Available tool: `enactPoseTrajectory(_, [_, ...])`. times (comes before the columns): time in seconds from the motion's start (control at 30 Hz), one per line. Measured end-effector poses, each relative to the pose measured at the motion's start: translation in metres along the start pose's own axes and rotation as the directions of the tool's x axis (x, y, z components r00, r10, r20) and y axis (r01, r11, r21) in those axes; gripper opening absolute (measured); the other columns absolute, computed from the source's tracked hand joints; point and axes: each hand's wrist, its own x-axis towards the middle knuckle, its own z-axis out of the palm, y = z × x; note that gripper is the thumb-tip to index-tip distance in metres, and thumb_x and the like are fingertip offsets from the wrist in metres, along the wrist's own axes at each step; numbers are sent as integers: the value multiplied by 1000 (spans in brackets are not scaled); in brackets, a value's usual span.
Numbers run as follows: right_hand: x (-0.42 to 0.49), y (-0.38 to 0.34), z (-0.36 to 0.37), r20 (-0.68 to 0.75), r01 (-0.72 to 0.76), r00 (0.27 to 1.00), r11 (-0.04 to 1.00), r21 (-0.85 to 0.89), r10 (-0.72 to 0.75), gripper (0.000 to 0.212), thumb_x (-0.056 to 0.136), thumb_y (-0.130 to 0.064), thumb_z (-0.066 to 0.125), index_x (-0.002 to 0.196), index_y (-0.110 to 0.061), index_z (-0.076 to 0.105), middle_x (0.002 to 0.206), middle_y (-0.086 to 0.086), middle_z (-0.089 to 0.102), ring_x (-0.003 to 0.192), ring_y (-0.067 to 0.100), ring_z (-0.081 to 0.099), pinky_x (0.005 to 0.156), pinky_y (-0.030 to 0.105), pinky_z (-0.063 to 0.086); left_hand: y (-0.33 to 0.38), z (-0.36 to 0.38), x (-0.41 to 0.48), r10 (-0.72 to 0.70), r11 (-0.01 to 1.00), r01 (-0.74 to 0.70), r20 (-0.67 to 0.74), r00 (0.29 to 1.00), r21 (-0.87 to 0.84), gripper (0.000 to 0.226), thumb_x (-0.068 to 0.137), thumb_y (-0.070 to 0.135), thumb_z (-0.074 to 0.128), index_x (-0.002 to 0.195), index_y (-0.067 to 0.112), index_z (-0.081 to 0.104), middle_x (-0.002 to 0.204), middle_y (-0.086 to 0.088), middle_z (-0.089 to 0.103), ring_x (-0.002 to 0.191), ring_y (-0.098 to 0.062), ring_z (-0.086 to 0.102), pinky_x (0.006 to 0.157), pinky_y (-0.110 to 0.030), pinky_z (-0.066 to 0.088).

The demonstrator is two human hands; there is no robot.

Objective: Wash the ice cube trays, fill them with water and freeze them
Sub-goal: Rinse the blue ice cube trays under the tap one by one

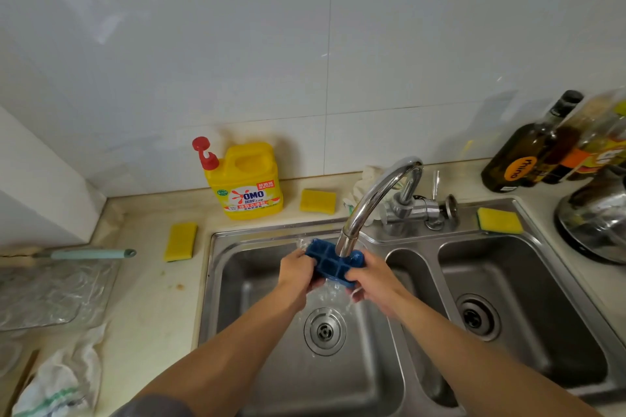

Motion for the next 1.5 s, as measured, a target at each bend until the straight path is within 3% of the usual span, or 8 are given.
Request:
enactPoseTrajectory(0.2, [-3,0,7,-127,70,989,993,-93,-81,8,90,-7,59,97,-8,62,63,5,61,49,15,52,47,30,44,2,10,-2,83,996,-83,17,996,29,30,94,-4,46,99,18,66,96,-9,72,84,-21,70,59,-25,57])
enactPoseTrajectory(0.43, [-7,-2,14,-52,67,996,998,11,-66,24,92,-9,68,112,-10,54,89,18,73,58,21,64,55,32,54,0,7,9,0,978,-19,-88,996,-206,12,100,5,52,102,10,63,103,-17,71,95,-31,71,80,-42,62])
enactPoseTrajectory(0.57, [-3,3,10,-74,-12,997,986,165,25,28,95,-7,68,118,-4,53,90,24,72,62,29,64,64,39,56,-9,10,1,-42,962,38,-10,999,-271,14,100,16,63,108,5,66,101,-17,74,94,-30,73,73,-35,62])
enactPoseTrajectory(0.77, [-8,2,5,-22,-12,1000,999,50,13,26,97,-23,70,113,-9,55,94,19,76,69,24,70,65,35,58,-16,14,-10,-130,953,162,136,982,-256,28,104,21,46,127,12,59,116,-16,71,105,-33,69,76,-41,58])
enactPoseTrajectory(0.87, [-9,0,-3,-50,-35,998,999,10,35,32,99,-38,66,115,-12,59,105,14,73,80,24,72,67,33,59,-10,11,-10,-79,986,99,153,985,-131,25,106,22,46,130,22,54,117,-11,70,103,-30,69,75,-41,58])
enactPoseTrajectory(1.13, [-3,-9,-3,-132,-42,991,985,-165,21,20,92,-8,60,112,-7,62,101,17,70,82,29,73,56,33,59,-9,11,-12,83,976,-135,279,957,171,37,90,-3,52,123,13,50,118,-14,65,109,-27,66,98,-45,54])
enactPoseTrajectory(1.3, [1,-7,11,-134,-9,990,926,-378,-45,11,92,-14,61,102,-7,61,91,13,72,65,25,75,58,39,64,-12,12,-9,126,953,-169,177,976,252,30,90,-2,49,108,20,59,105,-9,71,95,-22,69,79,-32,57])
enactPoseTrajectory(1.5, [0,-7,10,-65,-5,998,981,-193,-8,22,97,-29,66,111,-16,58,97,9,74,71,20,77,61,36,64,-8,2,-3,109,939,-153,153,982,307,34,92,-1,46,117,21,56,108,-10,70,96,-26,71,79,-41,62])
